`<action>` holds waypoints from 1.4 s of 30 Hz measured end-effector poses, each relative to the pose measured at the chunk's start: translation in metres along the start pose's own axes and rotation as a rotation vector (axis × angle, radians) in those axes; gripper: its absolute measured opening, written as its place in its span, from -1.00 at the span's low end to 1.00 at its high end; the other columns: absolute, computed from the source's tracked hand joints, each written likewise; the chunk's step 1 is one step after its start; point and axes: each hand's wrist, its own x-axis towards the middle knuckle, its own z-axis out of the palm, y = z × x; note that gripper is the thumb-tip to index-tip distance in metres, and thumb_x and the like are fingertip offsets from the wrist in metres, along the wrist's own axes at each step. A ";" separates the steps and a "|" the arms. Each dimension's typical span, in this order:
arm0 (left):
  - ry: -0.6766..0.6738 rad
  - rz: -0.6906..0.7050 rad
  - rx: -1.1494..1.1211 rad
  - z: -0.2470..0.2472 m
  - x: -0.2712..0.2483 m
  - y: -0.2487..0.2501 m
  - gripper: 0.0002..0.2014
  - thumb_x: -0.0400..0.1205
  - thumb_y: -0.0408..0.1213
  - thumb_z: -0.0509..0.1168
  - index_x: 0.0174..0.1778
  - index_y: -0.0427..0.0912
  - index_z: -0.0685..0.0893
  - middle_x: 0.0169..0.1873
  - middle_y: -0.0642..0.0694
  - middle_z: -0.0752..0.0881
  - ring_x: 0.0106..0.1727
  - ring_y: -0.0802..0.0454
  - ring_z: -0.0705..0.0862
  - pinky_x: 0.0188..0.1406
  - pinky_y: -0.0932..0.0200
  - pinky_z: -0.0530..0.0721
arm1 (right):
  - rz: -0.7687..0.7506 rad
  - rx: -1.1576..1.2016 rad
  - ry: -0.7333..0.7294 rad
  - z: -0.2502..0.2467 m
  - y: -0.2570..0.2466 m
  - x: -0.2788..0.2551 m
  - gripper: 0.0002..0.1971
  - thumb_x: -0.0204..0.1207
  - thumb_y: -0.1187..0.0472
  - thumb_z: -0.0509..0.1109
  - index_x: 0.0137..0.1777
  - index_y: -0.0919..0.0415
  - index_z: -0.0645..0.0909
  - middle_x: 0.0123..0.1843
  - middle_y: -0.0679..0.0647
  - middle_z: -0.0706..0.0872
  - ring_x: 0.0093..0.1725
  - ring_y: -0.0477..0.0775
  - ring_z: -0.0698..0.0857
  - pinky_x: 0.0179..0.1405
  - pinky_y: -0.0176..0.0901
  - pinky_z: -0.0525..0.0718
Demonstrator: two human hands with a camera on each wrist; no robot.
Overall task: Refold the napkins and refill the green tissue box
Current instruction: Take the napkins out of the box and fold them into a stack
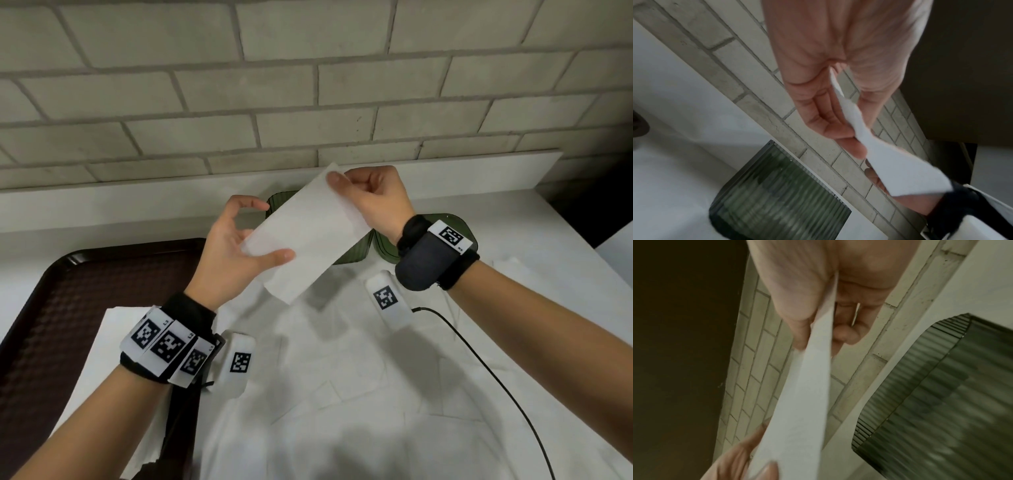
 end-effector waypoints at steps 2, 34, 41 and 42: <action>0.076 0.057 -0.017 -0.003 0.011 -0.001 -0.49 0.42 -0.59 0.51 0.19 -0.26 0.45 -0.05 -0.12 0.79 -0.04 -0.07 0.83 -0.19 0.07 0.81 | -0.020 -0.040 0.067 -0.002 0.005 0.007 -0.63 0.55 0.05 0.47 -0.41 0.27 0.70 -0.43 0.02 0.60 -0.38 -0.06 0.53 -0.27 -0.22 0.49; -0.611 -0.240 1.557 0.057 0.138 -0.033 -0.79 0.60 -0.51 0.30 -0.34 -0.30 0.50 -0.40 -0.11 0.45 -0.37 -0.03 0.53 -0.46 0.23 0.50 | -0.120 -1.614 -0.593 -0.002 0.029 0.059 -0.77 0.64 0.03 0.22 -0.19 0.12 0.44 -0.06 0.10 0.59 0.12 0.18 0.52 0.31 0.02 0.34; -0.615 -0.238 1.418 0.071 0.132 -0.032 -0.67 0.75 -0.31 0.04 0.18 -0.44 0.63 -0.24 -0.18 0.58 -0.20 -0.09 0.58 -0.30 0.15 0.50 | 0.192 -1.382 -0.756 0.011 0.032 0.053 -0.29 0.74 -0.20 -0.24 0.08 0.26 0.67 0.13 0.28 0.71 0.35 0.20 0.55 0.64 0.10 0.14; -0.637 -0.285 1.401 0.069 0.131 -0.032 -0.64 0.75 -0.29 0.01 0.25 -0.44 0.60 -0.14 -0.22 0.61 -0.12 -0.12 0.59 -0.21 0.14 0.51 | 0.221 -1.394 -0.780 0.011 0.034 0.051 -0.25 0.73 -0.21 -0.29 0.35 0.28 0.59 0.39 0.31 0.62 0.53 0.16 0.43 0.68 0.07 0.03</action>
